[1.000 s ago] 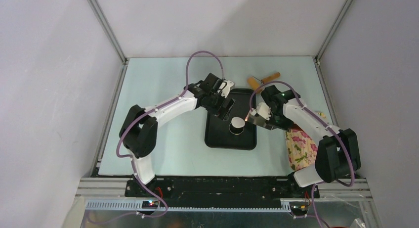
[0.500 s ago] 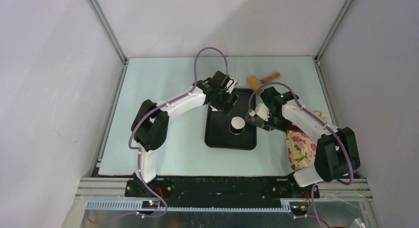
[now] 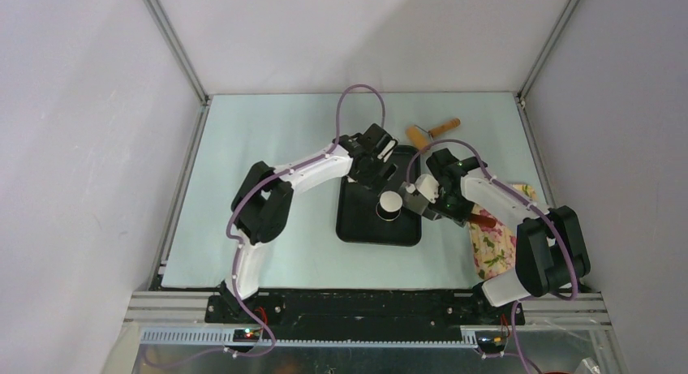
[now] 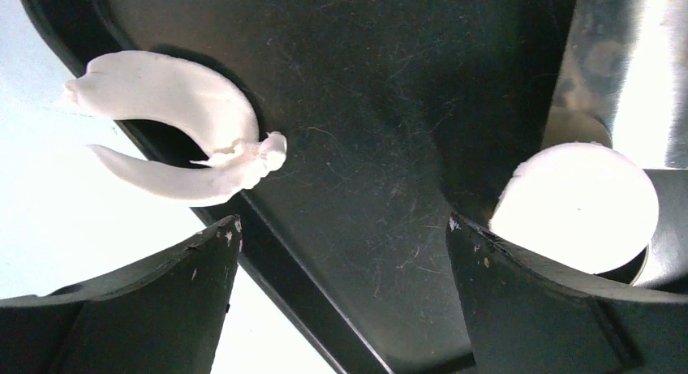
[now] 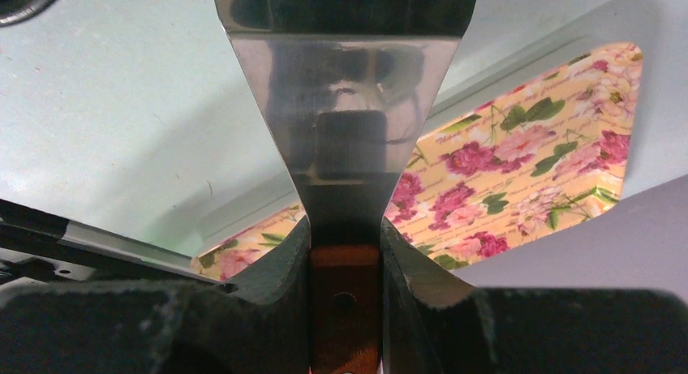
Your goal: Roll out the dumpling wrappers from the dough
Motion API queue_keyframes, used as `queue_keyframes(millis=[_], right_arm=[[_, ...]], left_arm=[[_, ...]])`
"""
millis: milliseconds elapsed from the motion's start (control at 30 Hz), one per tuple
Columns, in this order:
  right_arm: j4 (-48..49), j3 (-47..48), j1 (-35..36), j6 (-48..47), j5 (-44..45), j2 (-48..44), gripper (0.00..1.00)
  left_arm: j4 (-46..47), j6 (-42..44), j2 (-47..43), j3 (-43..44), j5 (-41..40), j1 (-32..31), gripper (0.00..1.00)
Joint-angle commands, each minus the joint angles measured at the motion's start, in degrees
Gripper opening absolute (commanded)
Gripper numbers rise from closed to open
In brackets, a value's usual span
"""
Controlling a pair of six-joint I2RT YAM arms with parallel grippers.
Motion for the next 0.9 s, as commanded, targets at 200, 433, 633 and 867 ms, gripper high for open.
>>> queue_keyframes(millis=[200, 433, 633, 867], right_arm=[[3.2, -0.74, 0.6, 3.18, -5.39, -0.83, 0.0], [4.09, -0.78, 1.18, 4.17, -6.22, -0.22, 0.0], [5.54, -0.68, 1.35, 5.35, -6.07, -0.2, 0.0], [6.04, -0.42, 1.23, 6.07, -6.35, -0.15, 0.0]], left_arm=[[-2.82, 0.05, 1.42, 4.96, -0.19, -1.27, 1.0], [-3.57, -0.77, 1.86, 6.14, 1.37, -1.31, 1.0], [-4.28, -1.06, 1.98, 7.14, 1.5, -1.31, 1.0], [-4.84, -0.92, 1.97, 8.16, -1.62, -1.21, 1.0]])
